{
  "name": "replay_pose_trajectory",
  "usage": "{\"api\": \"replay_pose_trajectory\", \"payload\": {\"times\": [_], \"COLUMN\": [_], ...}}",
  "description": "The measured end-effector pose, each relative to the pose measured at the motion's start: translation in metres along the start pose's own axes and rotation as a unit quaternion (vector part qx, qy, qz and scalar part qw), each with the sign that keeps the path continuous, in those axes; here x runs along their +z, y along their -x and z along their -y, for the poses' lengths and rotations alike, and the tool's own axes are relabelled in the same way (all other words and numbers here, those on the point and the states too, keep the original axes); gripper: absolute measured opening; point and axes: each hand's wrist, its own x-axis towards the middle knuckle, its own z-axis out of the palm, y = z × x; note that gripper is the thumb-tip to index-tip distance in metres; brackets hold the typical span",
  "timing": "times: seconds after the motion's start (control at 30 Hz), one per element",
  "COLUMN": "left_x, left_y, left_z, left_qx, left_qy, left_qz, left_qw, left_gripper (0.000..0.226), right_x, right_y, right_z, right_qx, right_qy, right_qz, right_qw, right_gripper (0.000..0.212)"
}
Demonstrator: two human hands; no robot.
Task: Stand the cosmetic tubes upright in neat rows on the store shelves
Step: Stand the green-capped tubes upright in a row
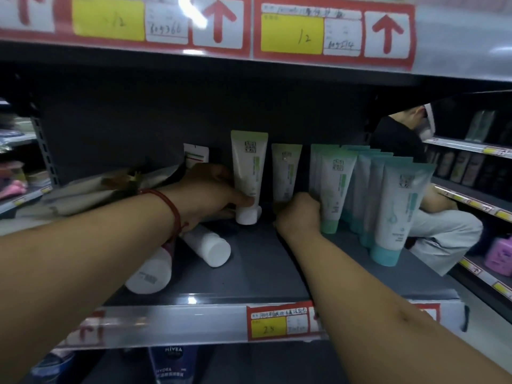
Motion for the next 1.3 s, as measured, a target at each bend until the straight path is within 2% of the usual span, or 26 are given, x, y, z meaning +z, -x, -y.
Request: {"api": "replay_pose_trajectory", "payload": {"times": [0.1, 0.2, 0.27, 0.4, 0.6, 0.77, 0.87, 0.93, 1.03, 1.07, 1.13, 1.3], "left_x": [0.01, 0.024, 0.038, 0.073, 0.1, 0.113, 0.121, 0.12, 0.115, 0.115, 0.115, 0.11], "left_y": [-0.001, -0.004, -0.006, -0.011, 0.0, 0.015, 0.025, 0.029, 0.02, 0.013, -0.002, 0.014], "left_z": [0.001, -0.002, -0.005, 0.001, 0.01, 0.011, 0.011, 0.009, 0.012, 0.018, 0.033, 0.015], "left_qx": [-0.005, 0.002, 0.01, 0.04, 0.066, 0.056, 0.024, -0.015, -0.072, -0.084, -0.094, -0.112], "left_qy": [-0.054, -0.091, -0.102, -0.144, -0.153, -0.049, 0.018, 0.069, 0.153, 0.188, 0.274, 0.397], "left_qz": [-0.003, -0.018, -0.022, -0.091, -0.163, -0.176, -0.177, -0.203, -0.233, -0.232, -0.213, -0.129], "left_qw": [0.999, 0.996, 0.994, 0.985, 0.972, 0.982, 0.984, 0.977, 0.958, 0.951, 0.933, 0.902], "left_gripper": [0.044, 0.037, 0.036, 0.042, 0.027, 0.021, 0.013, 0.024, 0.024, 0.03, 0.054, 0.062], "right_x": [-0.015, -0.029, -0.031, -0.028, -0.035, -0.036, -0.036, -0.036, -0.033, -0.033, -0.032, -0.029], "right_y": [0.008, 0.014, 0.026, 0.04, 0.046, 0.045, 0.042, 0.041, 0.038, 0.039, 0.037, 0.034], "right_z": [-0.005, -0.01, -0.014, -0.028, -0.029, -0.03, -0.031, -0.031, -0.032, -0.032, -0.032, -0.034], "right_qx": [-0.002, 0.018, -0.007, -0.075, -0.122, -0.113, -0.088, -0.041, 0.005, 0.01, 0.017, 0.053], "right_qy": [-0.021, -0.168, -0.25, -0.252, -0.191, -0.232, -0.277, -0.327, -0.373, -0.374, -0.376, -0.404], "right_qz": [0.026, 0.085, 0.087, 0.05, 0.0, -0.01, -0.057, -0.071, -0.061, -0.06, -0.064, -0.028], "right_qw": [0.999, 0.982, 0.964, 0.964, 0.974, 0.966, 0.955, 0.941, 0.926, 0.925, 0.924, 0.913], "right_gripper": [0.017, 0.013, 0.016, 0.028, 0.025, 0.027, 0.028, 0.039, 0.076, 0.084, 0.09, 0.091]}}
